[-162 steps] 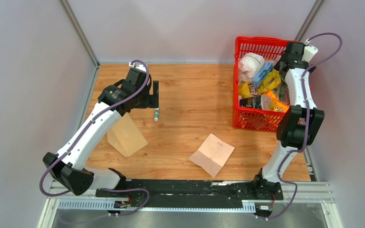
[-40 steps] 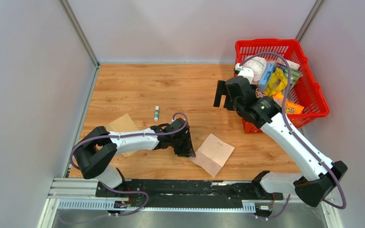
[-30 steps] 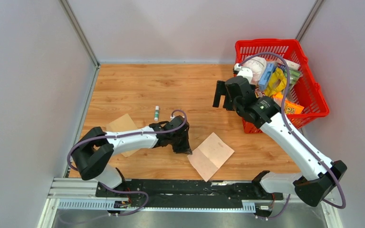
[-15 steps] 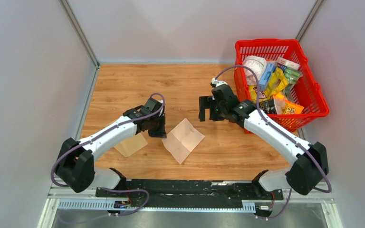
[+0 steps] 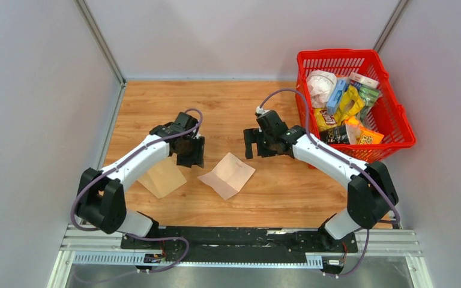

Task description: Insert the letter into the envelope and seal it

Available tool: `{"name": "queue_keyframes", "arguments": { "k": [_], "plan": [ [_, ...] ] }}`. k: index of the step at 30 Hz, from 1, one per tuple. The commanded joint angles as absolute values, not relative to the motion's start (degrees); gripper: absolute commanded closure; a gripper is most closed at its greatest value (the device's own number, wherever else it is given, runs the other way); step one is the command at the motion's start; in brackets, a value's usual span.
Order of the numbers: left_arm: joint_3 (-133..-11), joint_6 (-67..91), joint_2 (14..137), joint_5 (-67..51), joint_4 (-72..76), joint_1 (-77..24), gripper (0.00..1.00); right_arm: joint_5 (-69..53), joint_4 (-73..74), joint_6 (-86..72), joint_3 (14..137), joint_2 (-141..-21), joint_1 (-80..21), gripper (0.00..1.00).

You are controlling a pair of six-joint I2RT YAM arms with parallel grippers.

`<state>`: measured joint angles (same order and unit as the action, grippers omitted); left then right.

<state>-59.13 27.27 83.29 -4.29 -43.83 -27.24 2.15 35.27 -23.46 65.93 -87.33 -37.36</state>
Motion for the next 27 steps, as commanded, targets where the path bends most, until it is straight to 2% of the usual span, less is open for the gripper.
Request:
{"name": "queue_keyframes", "arguments": {
  "k": [1, 6, 7, 8, 11, 14, 16, 17, 27],
  "plan": [
    [-62.1, 25.4, 76.0, -5.4, -48.6, -26.5, 0.45, 4.1, 33.0, -22.2, 66.8, -88.6, -37.6, 0.0],
    [-58.1, 31.7, 72.5, -18.5, -40.6, -27.0, 0.63, 5.1, 33.2, -22.6, 67.9, -91.0, -37.6, 0.0],
    [-56.8, 33.1, 72.7, -19.2, -39.3, -27.2, 0.65, 5.2, 33.1, -22.7, 68.4, -91.6, -37.6, 0.0],
    [-55.3, 33.6, 73.5, -20.4, -37.5, -27.7, 0.72, 5.3, 33.2, -22.8, 68.7, -92.1, -37.6, 0.0],
    [-52.2, 36.1, 74.7, -22.7, -34.1, -28.8, 0.84, 4.6, 33.1, -23.0, 69.8, -93.2, -37.6, 0.0],
    [-46.6, 38.2, 75.1, -22.8, -31.0, -29.7, 0.87, 3.8, 33.0, -23.0, 70.8, -94.2, -37.6, 0.0],
    [-43.4, 38.8, 75.6, -22.0, -29.2, -29.8, 0.93, 3.6, 32.8, -23.1, 71.5, -94.8, -37.6, 0.0],
    [-42.5, 38.8, 75.9, -21.8, -28.7, -29.7, 0.99, 3.3, 32.9, -23.2, 71.8, -95.2, -37.5, 0.0],
    [-39.5, 37.4, 81.7, -15.7, -27.8, -29.8, 1.0, 1.2, 31.1, -25.4, 71.2, -96.6, -37.6, 0.0]
  ]
}}
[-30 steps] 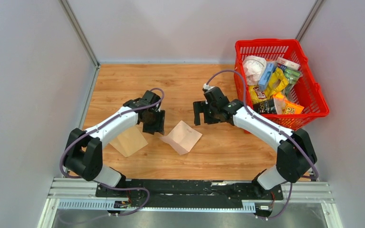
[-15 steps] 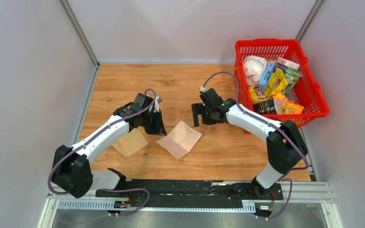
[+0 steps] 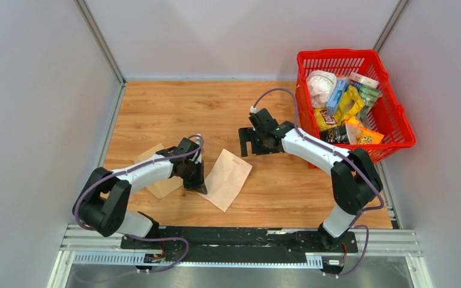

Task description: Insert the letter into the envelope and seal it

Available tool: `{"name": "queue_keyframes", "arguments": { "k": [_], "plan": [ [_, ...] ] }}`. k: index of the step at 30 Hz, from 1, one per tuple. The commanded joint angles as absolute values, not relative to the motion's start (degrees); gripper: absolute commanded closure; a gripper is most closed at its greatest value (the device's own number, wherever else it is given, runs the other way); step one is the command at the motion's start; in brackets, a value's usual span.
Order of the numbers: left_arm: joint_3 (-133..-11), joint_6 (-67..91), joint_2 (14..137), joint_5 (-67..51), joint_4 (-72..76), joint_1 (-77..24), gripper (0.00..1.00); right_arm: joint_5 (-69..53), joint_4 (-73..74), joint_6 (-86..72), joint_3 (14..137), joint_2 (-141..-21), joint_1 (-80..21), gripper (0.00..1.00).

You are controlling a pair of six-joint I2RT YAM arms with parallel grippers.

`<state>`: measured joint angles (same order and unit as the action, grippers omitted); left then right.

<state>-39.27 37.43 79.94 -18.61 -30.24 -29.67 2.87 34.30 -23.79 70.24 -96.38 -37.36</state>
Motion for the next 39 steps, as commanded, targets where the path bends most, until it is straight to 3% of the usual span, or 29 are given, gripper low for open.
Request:
{"name": "queue_keyframes", "arguments": {
  "k": [1, 10, 21, 32, 39],
  "plan": [
    [-39.5, 37.2, 82.3, -15.1, -27.8, -29.8, 1.0, 1.1, 31.2, -25.7, 71.1, -96.4, -37.6, 0.0],
    [-40.6, 36.6, 86.0, -13.2, -27.5, -29.8, 1.0, 13.1, 37.0, -28.2, 74.5, -97.5, -36.8, 0.03],
    [-42.0, 35.9, 86.3, -11.6, -28.5, -29.8, 1.0, 7.4, 38.1, -27.3, 76.2, -103.9, -39.2, 0.08],
    [-42.5, 35.8, 86.3, -11.5, -28.4, -29.7, 1.0, -7.0, 33.2, -27.2, 69.9, -96.2, -42.4, 0.07],
    [-42.5, 35.9, 86.5, -11.5, -28.0, -29.8, 1.0, -7.6, 32.9, -26.8, 67.3, -95.2, -46.7, 0.07]
  ]
}}
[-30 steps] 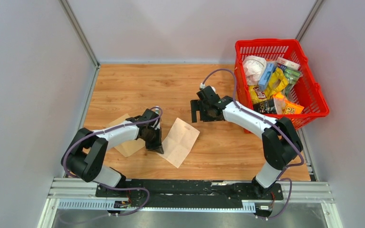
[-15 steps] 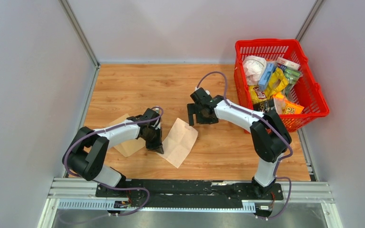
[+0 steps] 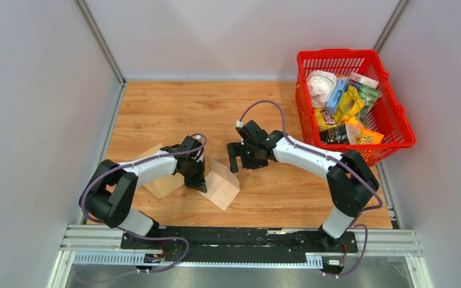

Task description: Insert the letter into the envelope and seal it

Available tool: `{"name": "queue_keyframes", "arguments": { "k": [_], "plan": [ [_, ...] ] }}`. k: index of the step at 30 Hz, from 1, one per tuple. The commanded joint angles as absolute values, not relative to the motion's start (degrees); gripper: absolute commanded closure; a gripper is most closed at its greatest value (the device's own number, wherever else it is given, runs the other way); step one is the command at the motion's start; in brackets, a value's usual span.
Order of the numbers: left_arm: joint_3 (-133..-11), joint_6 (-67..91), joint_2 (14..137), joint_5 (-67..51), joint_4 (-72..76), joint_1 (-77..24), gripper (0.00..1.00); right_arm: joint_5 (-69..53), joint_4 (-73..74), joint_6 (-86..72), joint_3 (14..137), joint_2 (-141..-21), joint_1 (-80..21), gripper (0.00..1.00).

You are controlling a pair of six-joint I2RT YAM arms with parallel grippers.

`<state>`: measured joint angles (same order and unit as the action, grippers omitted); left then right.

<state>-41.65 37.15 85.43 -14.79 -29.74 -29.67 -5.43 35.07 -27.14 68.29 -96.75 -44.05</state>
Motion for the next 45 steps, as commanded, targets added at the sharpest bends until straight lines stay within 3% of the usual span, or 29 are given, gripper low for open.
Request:
{"name": "queue_keyframes", "arguments": {
  "k": [1, 16, 30, 36, 42, 45],
  "plan": [
    [-42.6, 36.0, 86.6, -11.5, -27.9, -29.7, 1.0, -7.3, 32.9, -26.8, 67.2, -95.7, -47.5, 0.07],
    [-42.8, 37.5, 82.4, -12.0, -29.4, -29.4, 1.0, 2.1, 34.0, -30.1, 65.7, -103.6, -52.8, 0.05],
    [-47.7, 35.9, 64.9, -7.1, -43.4, -25.9, 0.83, 8.9, 37.2, -30.1, 67.1, -106.7, -54.0, 0.05],
    [-52.3, 33.0, 68.3, -9.2, -43.1, -25.1, 0.81, 12.2, 38.8, -29.2, 68.2, -107.4, -54.4, 0.04],
    [-48.7, 31.4, 79.6, -12.2, -35.6, -25.1, 0.98, 12.5, 38.8, -29.4, 68.9, -104.9, -54.4, 0.04],
    [-46.7, 31.5, 83.0, -13.3, -32.2, -25.1, 1.0, 11.6, 39.1, -29.3, 69.7, -103.3, -54.4, 0.04]
  ]
}}
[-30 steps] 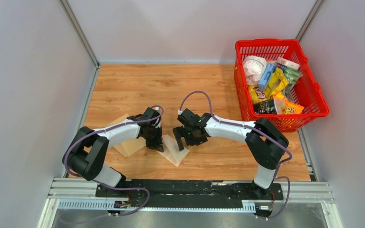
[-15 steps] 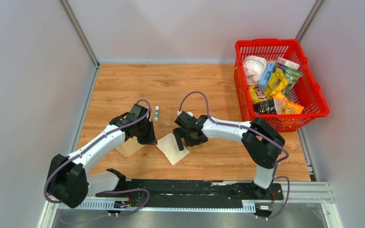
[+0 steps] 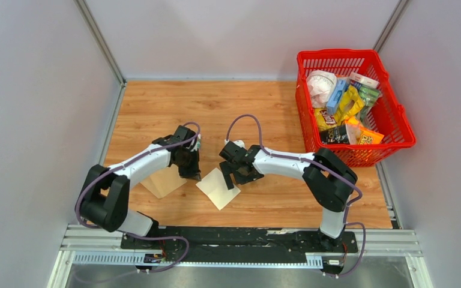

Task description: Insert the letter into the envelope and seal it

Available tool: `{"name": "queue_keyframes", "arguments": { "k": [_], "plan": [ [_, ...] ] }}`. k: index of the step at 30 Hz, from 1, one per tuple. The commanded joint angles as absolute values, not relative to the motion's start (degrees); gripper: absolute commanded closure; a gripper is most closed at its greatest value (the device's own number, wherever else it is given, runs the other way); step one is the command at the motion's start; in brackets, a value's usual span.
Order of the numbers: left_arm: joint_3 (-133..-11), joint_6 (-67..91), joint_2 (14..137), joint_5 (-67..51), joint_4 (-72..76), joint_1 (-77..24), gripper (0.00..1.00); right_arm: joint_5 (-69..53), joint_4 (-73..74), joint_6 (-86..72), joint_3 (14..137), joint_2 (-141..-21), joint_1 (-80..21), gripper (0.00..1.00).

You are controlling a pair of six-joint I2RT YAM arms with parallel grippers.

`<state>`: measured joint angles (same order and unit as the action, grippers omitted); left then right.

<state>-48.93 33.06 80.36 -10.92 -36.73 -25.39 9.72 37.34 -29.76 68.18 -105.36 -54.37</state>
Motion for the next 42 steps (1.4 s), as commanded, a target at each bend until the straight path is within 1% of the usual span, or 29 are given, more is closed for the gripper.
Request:
{"name": "queue_keyframes", "arguments": {
  "k": [1, 9, 15, 20, 23, 25, 28, 29, 32, 36, 38, 39, 42],
  "plan": [
    [-46.3, 31.7, 83.1, -13.1, -31.0, -25.1, 1.0, 11.4, 39.5, -29.3, 69.9, -102.7, -54.4, 0.04],
    [-44.9, 31.2, 87.1, -13.4, -28.7, -25.2, 1.0, 11.9, 42.4, -30.3, 69.5, -97.2, -54.4, 0.04],
    [-44.1, 31.6, 86.6, -14.2, -27.9, -25.2, 1.0, 9.6, 42.5, -31.9, 65.5, -93.4, -54.5, 0.05],
    [-44.5, 31.0, 86.2, -15.7, -28.4, -25.2, 1.0, 7.8, 41.6, -33.0, 61.1, -91.4, -55.0, 0.15],
    [-44.6, 31.2, 85.3, -16.5, -28.7, -25.2, 1.0, 7.7, 41.5, -33.5, 59.5, -91.2, -55.4, 0.27],
    [-45.1, 31.0, 83.9, -17.0, -29.3, -25.2, 1.0, 7.6, 41.2, -34.0, 59.0, -91.1, -55.9, 0.31],
    [-46.2, 29.4, 81.0, -17.9, -31.1, -25.3, 0.94, 7.5, 40.6, -35.1, 58.4, -91.7, -56.6, 0.32],
    [-46.3, 29.0, 80.4, -18.2, -31.4, -25.4, 0.89, 7.4, 40.2, -35.4, 58.2, -91.9, -56.6, 0.33],
    [-46.5, 26.8, 78.3, -19.1, -31.9, -25.9, 0.8, 7.6, 38.9, -36.1, 57.7, -93.3, -56.6, 0.34],
    [-46.7, 24.7, 78.7, -19.2, -32.4, -27.6, 0.73, 7.4, 37.1, -37.5, 58.0, -96.0, -56.7, 0.36],
    [-47.0, 23.9, 79.0, -18.8, -32.3, -29.0, 0.67, 7.6, 36.6, -38.3, 58.0, -96.8, -56.5, 0.37],
    [-47.1, 23.4, 79.2, -18.5, -32.2, -30.1, 0.62, 7.8, 36.2, -38.5, 58.0, -97.0, -56.5, 0.36],
    [-48.0, 22.2, 80.5, -16.4, -32.0, -31.9, 0.52, 8.5, 35.9, -39.5, 58.0, -97.7, -56.5, 0.37]
  ]
}}
